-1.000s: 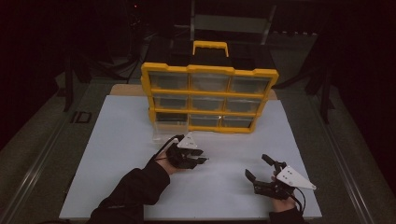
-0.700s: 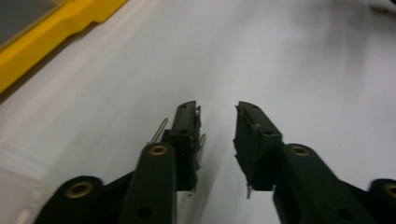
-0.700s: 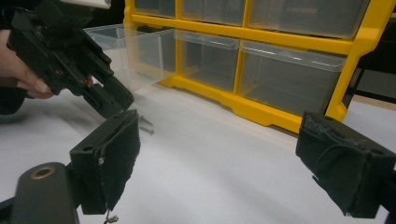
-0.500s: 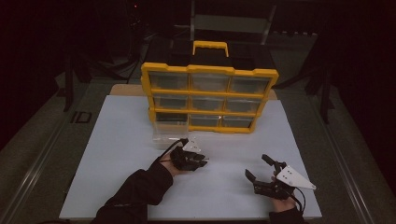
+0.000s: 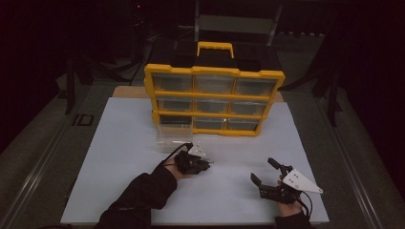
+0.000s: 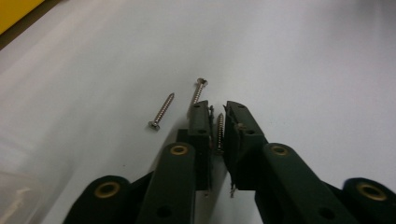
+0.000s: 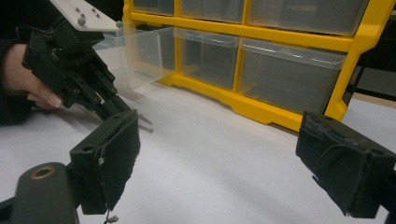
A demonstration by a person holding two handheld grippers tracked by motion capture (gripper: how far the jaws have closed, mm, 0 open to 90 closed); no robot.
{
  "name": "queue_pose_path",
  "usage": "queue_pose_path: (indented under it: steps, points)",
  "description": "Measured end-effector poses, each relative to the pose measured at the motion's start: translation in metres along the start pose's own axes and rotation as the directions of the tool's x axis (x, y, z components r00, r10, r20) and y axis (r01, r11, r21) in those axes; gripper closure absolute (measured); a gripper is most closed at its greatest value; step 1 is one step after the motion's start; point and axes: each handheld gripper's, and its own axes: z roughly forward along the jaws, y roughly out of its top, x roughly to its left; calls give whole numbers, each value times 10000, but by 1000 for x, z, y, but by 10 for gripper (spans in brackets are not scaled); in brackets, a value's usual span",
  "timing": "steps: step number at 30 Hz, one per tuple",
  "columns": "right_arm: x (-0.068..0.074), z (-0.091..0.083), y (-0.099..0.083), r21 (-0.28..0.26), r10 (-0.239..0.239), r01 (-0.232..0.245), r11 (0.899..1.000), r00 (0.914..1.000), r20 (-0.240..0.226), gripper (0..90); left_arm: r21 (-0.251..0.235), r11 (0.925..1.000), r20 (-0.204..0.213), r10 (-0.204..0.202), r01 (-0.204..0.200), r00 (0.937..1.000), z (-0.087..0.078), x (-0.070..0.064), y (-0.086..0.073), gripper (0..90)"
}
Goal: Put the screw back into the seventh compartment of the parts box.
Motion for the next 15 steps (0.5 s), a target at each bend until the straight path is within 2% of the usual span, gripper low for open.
queue_pose_path:
  steps: [3,10,15]
  points:
    - [0,0,0,0,9,-9,10000,10000,-5,135,134,9999,43,61,-62,10000,0,1,1,857]
    - [0,0,0,-21,19,-19,10000,10000,8,134,206,9996,136,192,-194,9997,-4,-5,4,867]
    - [0,0,0,-14,24,-24,10000,10000,17,135,-82,10000,117,-10,11,9999,-16,-8,8,867]
